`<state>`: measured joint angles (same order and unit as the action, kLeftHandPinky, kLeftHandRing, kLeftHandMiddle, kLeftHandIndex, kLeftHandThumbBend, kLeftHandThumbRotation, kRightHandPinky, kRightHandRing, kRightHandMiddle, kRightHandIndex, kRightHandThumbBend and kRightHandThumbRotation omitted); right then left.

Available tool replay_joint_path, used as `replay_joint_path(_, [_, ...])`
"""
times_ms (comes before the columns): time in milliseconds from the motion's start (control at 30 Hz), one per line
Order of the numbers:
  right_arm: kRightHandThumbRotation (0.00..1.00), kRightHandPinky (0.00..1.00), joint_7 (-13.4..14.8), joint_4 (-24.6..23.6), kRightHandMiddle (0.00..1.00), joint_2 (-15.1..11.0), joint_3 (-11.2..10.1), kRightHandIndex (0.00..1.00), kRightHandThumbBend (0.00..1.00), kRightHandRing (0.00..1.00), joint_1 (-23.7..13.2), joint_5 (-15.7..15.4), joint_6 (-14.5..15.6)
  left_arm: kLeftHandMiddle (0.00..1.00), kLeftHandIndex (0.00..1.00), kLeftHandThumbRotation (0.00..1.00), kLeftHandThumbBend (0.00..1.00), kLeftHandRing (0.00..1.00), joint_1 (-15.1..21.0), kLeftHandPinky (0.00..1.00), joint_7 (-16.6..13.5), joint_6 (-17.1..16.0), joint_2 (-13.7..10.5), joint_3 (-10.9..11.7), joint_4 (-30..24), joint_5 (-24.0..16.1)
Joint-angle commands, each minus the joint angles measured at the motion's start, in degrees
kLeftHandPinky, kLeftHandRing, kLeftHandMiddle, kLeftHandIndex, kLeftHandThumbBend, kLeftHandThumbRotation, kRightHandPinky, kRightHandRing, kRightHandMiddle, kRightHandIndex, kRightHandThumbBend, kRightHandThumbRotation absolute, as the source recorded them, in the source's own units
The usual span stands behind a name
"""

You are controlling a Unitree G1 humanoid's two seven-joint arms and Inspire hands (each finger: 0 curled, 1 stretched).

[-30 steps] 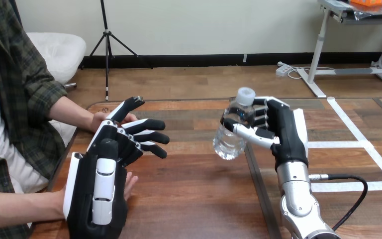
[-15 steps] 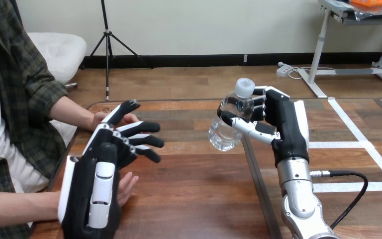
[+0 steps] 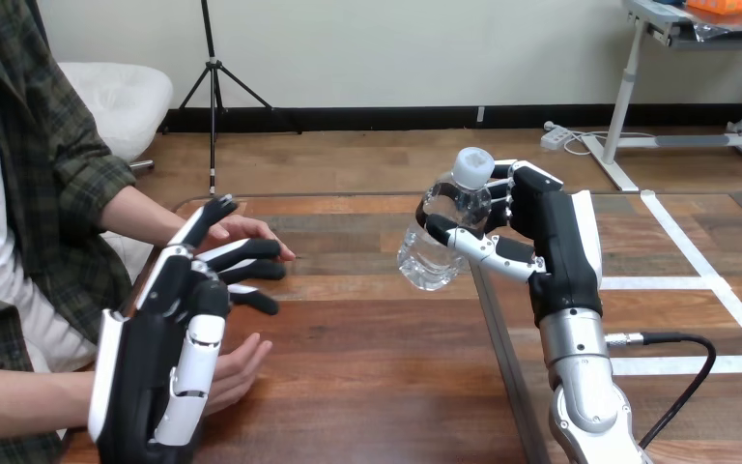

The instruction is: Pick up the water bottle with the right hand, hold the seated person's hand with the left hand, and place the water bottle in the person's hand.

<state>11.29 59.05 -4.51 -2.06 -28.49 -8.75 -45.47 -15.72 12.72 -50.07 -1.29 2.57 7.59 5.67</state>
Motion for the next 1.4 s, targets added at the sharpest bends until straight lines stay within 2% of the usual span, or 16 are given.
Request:
replay_joint_path(0, [0.00, 0.40, -0.71, -5.81, 0.47, 0.22, 0.12, 0.56, 0.73, 0.41, -1.27, 0.93, -3.03, 0.75, 0.89, 0.62, 0.36, 0.69, 1.17, 0.55, -1.11, -0.88, -2.98, 2.06, -0.60, -5.36])
replay_joint_path(33, [0.00, 0.40, -0.91, -6.29, 0.47, 0.18, 0.18, 0.56, 0.73, 0.41, -0.96, 0.85, -3.24, 0.76, 0.90, 0.59, 0.36, 0.70, 0.97, 0.56, -1.36, -0.50, -3.49, 2.51, -1.10, -6.25])
replay_joint_path(67, [0.00, 0.40, -1.07, -6.53, 0.46, 0.17, 0.19, 0.56, 0.73, 0.41, -0.81, 0.84, -3.36, 0.77, 0.90, 0.52, 0.38, 0.72, 0.83, 0.58, -1.56, -0.02, -3.74, 2.70, -1.53, -6.55])
replay_joint_path(100, [0.00, 0.40, -1.21, -6.70, 0.46, 0.17, 0.18, 0.56, 0.73, 0.41, -0.71, 0.83, -3.42, 0.78, 0.90, 0.48, 0.39, 0.73, 0.74, 0.59, -1.75, 0.30, -3.91, 2.81, -1.80, -6.81])
replay_joint_path(200, [0.00, 0.40, -2.08, -7.70, 0.46, 0.43, 0.13, 0.56, 0.73, 0.42, -0.12, 1.35, -3.49, 0.80, 0.89, 0.42, 0.45, 0.75, -0.63, 0.62, -3.16, 3.92, -4.97, 4.01, -4.61, -10.51])
replay_joint_path(333, [0.00, 0.40, -2.89, -9.06, 0.47, 0.38, 0.28, 0.56, 0.72, 0.42, 0.70, 1.24, -3.56, 0.82, 0.87, 0.33, 0.50, 0.78, -0.46, 0.65, -3.24, 3.62, -6.80, 4.71, -5.10, -11.76])
replay_joint_path(367, [0.00, 0.40, -3.07, -9.23, 0.47, 0.35, 0.29, 0.56, 0.72, 0.42, 0.82, 1.21, -3.64, 0.83, 0.86, 0.27, 0.53, 0.79, -0.51, 0.66, -3.18, 3.90, -7.24, 4.74, -5.26, -11.74])
replay_joint_path(400, [0.00, 0.40, -3.20, -9.35, 0.47, 0.34, 0.28, 0.56, 0.71, 0.41, 0.89, 1.18, -3.67, 0.83, 0.86, 0.24, 0.54, 0.79, -0.54, 0.67, -3.18, 4.08, -7.56, 4.74, -5.34, -11.73])
replay_joint_path(500, [0.00, 0.39, -3.11, -10.49, 0.47, 0.20, 0.46, 0.56, 0.71, 0.41, 1.49, 0.53, -3.19, 0.83, 0.85, 0.19, 0.58, 0.80, -0.54, 0.68, -4.62, 3.79, -8.78, 6.06, -5.18, -14.54])
replay_joint_path(533, [0.00, 0.38, -3.14, -10.89, 0.47, 0.19, 0.50, 0.56, 0.71, 0.41, 1.72, 0.43, -3.13, 0.83, 0.84, 0.18, 0.59, 0.80, -0.79, 0.69, -4.80, 4.63, -9.40, 6.53, -5.89, -15.63])
replay_joint_path(633, [0.00, 0.38, -3.53, -11.51, 0.47, 0.18, 0.55, 0.56, 0.71, 0.41, 2.09, 0.48, -3.01, 0.84, 0.84, 0.17, 0.63, 0.81, -1.31, 0.70, -5.16, 6.46, -10.65, 7.34, -7.58, -17.79])
replay_joint_path(700, [0.00, 0.37, -3.94, -11.75, 0.46, 0.13, 0.58, 0.56, 0.71, 0.41, 2.22, 0.62, -2.91, 0.85, 0.83, 0.15, 0.66, 0.83, -1.56, 0.74, -5.47, 7.20, -11.23, 7.76, -8.43, -18.96])
replay_joint_path(933, [0.00, 0.37, -5.42, -11.97, 0.46, 0.05, 0.53, 0.56, 0.70, 0.40, 2.45, 1.18, -3.31, 0.85, 0.82, 0.13, 0.75, 0.84, -3.84, 0.78, -6.21, 14.98, -11.89, 9.19, -14.98, -22.61])
replay_joint_path(1167, [0.00, 0.37, -4.55, -12.60, 0.45, -0.31, 0.74, 0.56, 0.69, 0.40, 2.80, -0.44, -3.09, 0.86, 0.82, 0.17, 0.81, 0.85, -5.21, 0.75, -8.51, 18.91, -13.83, 11.26, -19.30, -31.20])
replay_joint_path(1367, [0.00, 0.39, -5.10, -13.05, 0.46, -0.33, 0.83, 0.56, 0.68, 0.41, 3.09, -0.08, -2.81, 0.86, 0.81, 0.19, 0.87, 0.85, -5.82, 0.71, -10.39, 21.23, -14.61, 11.85, -21.14, -35.24])
